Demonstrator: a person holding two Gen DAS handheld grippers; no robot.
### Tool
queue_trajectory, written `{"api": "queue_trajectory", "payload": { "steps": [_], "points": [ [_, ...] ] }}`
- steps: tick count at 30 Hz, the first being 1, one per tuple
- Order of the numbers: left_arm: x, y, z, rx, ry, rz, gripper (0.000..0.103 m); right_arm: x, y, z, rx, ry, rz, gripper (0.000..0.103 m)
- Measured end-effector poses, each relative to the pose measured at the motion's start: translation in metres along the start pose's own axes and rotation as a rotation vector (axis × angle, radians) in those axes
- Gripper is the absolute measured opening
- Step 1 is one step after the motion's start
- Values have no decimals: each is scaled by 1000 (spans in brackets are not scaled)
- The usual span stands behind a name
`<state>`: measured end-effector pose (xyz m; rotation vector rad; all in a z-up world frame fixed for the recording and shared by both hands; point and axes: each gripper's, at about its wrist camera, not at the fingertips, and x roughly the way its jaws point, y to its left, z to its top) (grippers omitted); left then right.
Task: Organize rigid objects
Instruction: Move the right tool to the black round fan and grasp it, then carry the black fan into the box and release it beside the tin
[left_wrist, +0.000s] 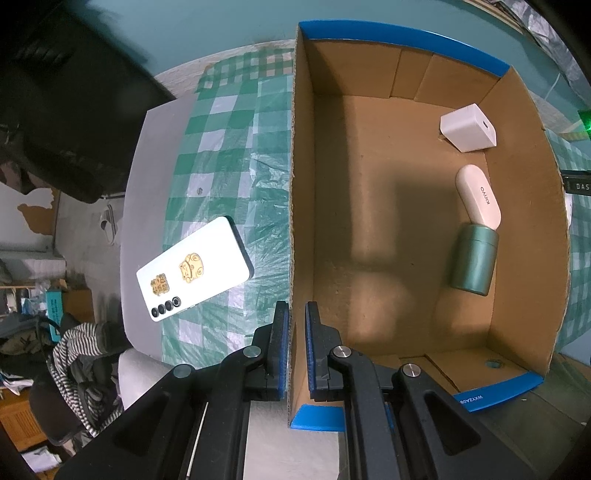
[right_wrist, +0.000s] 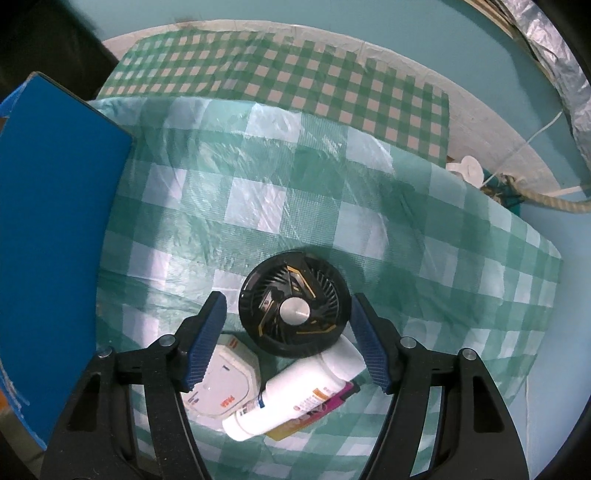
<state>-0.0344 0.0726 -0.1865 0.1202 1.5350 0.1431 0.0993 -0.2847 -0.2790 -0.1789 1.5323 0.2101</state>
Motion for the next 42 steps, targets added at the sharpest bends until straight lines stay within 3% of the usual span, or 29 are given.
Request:
{"api": "queue_trajectory", "payload": {
  "steps": [3,16,42],
  "points": [
    [0,0,0,-2,-1,-2,8,3,0,0,0,-1,-10,62],
    [-1,-1,0,17,0,-2,8,-12,13,-6,-15,-42,15,61],
    [-3,-3,1,47,-9,-14,8,-99,76,-7,-83,-154,79,61]
  ]
}}
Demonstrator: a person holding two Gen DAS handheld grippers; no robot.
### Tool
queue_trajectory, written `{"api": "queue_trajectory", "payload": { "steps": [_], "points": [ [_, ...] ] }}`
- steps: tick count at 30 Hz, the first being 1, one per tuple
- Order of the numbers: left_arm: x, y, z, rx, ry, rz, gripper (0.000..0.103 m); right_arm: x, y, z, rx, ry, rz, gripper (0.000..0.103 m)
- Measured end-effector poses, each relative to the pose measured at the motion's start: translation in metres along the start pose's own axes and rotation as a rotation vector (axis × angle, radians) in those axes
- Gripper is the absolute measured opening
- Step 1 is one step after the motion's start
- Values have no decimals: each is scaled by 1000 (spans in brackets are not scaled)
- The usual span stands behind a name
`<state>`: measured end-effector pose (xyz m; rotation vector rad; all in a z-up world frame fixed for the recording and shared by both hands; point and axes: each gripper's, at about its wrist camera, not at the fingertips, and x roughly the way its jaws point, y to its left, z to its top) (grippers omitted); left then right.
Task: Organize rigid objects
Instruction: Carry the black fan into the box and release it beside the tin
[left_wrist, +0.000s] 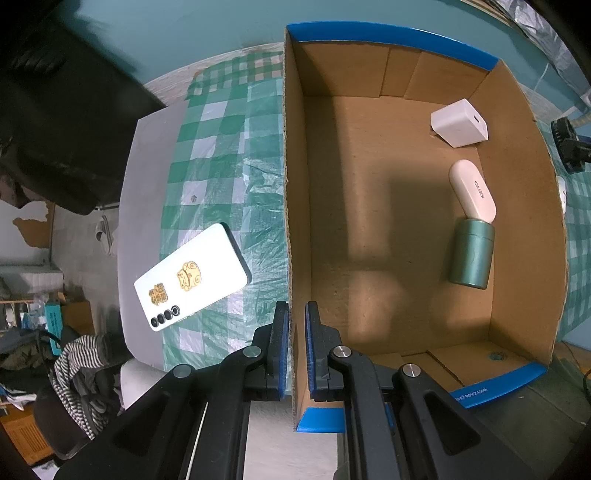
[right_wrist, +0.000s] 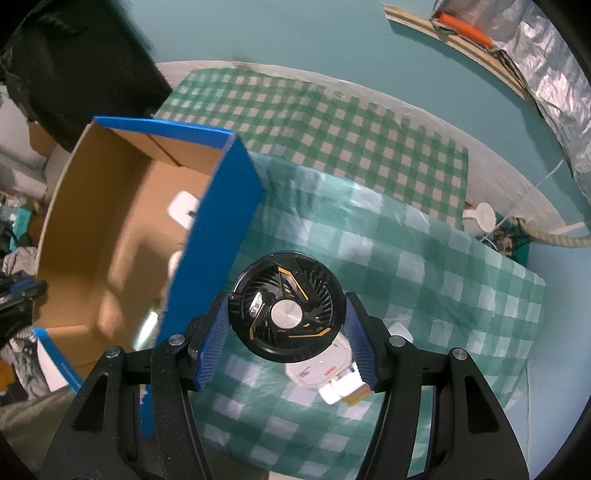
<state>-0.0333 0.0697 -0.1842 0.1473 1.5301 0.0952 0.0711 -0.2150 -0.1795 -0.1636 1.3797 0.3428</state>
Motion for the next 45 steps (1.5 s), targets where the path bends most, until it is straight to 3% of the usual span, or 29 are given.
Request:
{"api": "queue_trajectory", "payload": {
  "steps": [13,24,45],
  "points": [
    [0,0,0,0,1,-1,8,-27,50,9,-95,-52,54,61],
    [-2,0,-2,5,-10,-5,8,-15,94,13,-202,-31,60,61],
    [-2,2,-3,7,-8,-4,8,18,106,13,-192,30,63,61]
  ]
}}
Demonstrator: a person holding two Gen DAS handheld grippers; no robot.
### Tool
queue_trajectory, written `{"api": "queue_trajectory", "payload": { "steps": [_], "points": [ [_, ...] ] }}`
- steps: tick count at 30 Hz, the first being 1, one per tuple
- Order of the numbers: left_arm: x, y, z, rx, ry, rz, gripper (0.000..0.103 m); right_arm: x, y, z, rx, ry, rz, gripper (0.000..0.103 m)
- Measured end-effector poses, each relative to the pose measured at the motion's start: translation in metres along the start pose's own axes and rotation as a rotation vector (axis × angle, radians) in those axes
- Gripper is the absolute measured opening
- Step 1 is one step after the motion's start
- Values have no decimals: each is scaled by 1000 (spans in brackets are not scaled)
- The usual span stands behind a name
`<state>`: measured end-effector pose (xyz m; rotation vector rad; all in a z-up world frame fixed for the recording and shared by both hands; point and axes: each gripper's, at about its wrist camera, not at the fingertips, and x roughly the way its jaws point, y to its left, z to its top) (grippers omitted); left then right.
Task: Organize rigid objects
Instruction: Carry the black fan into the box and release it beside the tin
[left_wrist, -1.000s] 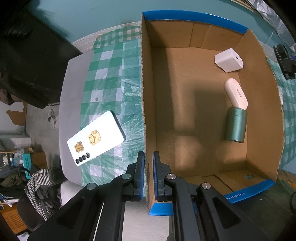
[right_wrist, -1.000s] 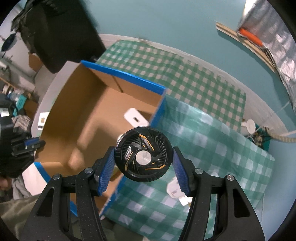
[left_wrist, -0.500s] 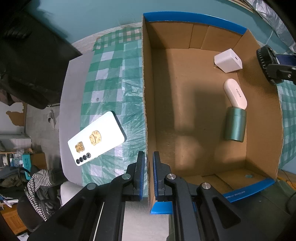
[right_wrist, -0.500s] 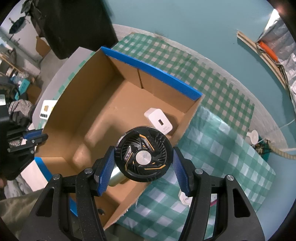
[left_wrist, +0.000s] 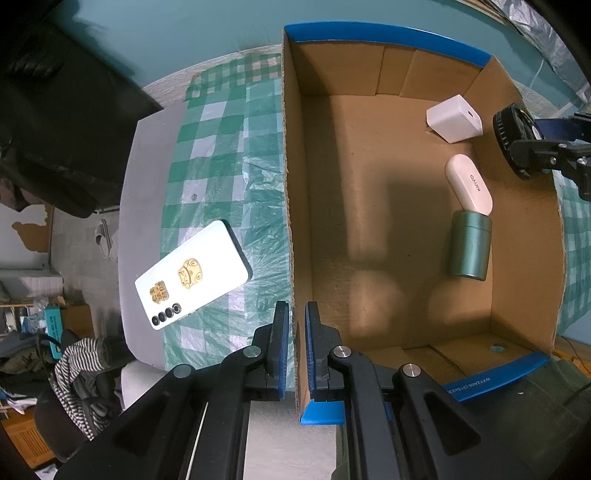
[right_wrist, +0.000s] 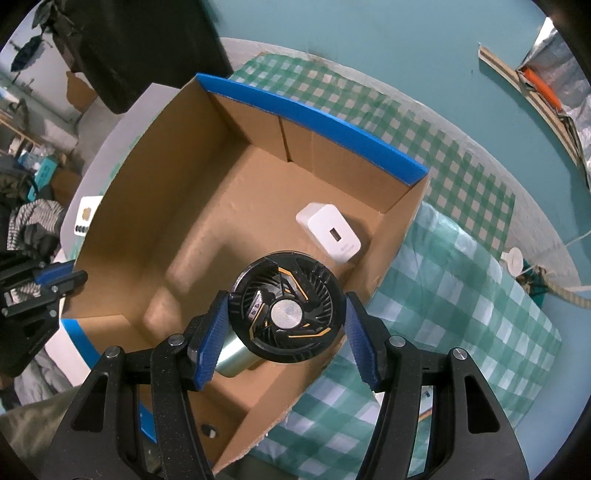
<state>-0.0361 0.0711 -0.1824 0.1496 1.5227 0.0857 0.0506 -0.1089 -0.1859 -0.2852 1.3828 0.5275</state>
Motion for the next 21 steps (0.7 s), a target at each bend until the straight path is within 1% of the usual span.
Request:
{"api": "queue_trajectory", "payload": {
  "steps": [8,15,21],
  "points": [
    [0,0,0,0,0,0,8,0,0,-1,2,-1,-4,61],
    [0,0,-2,3,-5,-4,8,-10,-3,2,13,-32,-3,61],
    [-1,0,-3,4,-10,-14,8,-22,-10,1,54,-53,3,61]
  ]
}}
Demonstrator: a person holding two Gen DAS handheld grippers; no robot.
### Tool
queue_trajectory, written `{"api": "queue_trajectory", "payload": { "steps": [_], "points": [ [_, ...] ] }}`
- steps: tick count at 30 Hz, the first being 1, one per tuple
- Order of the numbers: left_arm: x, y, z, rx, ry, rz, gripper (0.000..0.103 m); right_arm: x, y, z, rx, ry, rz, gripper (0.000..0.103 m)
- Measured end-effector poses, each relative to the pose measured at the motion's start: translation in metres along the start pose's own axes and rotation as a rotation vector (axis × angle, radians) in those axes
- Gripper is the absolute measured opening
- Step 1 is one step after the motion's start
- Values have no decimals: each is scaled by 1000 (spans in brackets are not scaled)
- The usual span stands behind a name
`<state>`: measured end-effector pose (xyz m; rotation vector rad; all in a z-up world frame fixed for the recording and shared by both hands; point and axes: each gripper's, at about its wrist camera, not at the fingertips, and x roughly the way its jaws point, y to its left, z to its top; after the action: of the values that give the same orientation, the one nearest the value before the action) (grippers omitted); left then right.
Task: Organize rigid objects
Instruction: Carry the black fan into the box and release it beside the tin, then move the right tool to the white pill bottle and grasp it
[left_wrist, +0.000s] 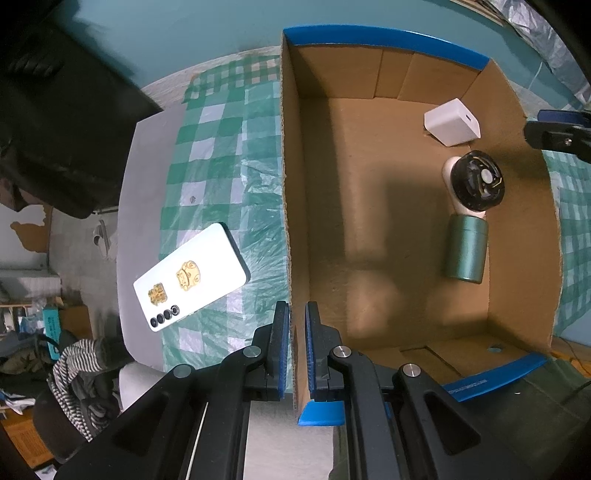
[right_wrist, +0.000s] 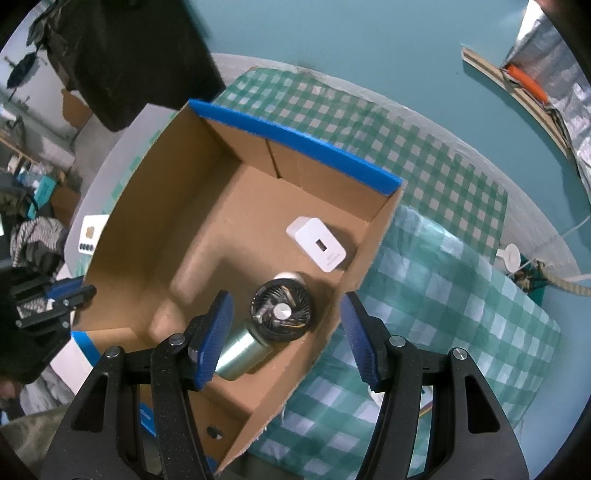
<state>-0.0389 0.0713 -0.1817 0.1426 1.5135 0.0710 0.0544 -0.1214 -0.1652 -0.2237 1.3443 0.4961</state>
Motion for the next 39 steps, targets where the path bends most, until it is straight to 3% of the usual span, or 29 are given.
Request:
{"api": "queue_trajectory", "payload": {
  "steps": [10,22,39],
  "points": [
    [-2,2,3,4,-13,-25,8,-27,-27,-15,104,-48,-2,61],
    [-2,3,5,11,-9,-24,8,-31,-73,-37,231,-30,-40,61],
    [-1,3,4,5,-4,-16,8,7,-174,-71,463,60,-111,63]
  ]
}}
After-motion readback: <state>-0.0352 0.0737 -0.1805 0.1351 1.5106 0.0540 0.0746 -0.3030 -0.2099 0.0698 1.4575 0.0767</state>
